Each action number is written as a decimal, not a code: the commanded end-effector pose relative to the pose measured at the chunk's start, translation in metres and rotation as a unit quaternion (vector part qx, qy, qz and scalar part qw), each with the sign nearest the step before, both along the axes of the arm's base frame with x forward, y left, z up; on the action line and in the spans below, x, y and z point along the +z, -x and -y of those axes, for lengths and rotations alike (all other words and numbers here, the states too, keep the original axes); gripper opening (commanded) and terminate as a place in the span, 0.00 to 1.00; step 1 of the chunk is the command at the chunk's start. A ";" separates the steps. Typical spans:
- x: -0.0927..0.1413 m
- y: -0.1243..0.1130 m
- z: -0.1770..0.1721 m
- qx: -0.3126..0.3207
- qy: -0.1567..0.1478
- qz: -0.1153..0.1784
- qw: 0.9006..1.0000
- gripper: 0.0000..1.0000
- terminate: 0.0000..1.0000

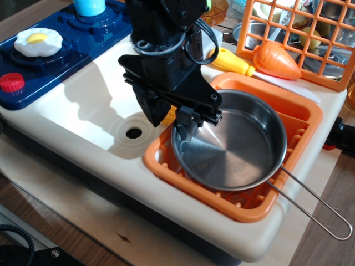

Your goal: Put pan from drying rack into sink

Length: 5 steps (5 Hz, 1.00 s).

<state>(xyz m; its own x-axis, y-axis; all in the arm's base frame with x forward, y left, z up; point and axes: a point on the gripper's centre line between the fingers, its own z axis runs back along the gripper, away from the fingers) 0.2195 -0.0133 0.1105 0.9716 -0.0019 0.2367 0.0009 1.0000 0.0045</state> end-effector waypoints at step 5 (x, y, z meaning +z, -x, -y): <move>0.060 0.001 -0.088 -0.071 -0.004 -0.043 0.997 0.00 0.00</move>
<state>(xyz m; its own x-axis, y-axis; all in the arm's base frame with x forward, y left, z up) 0.2139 0.0933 0.1622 0.9745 -0.1857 0.1261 0.1892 0.9818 -0.0160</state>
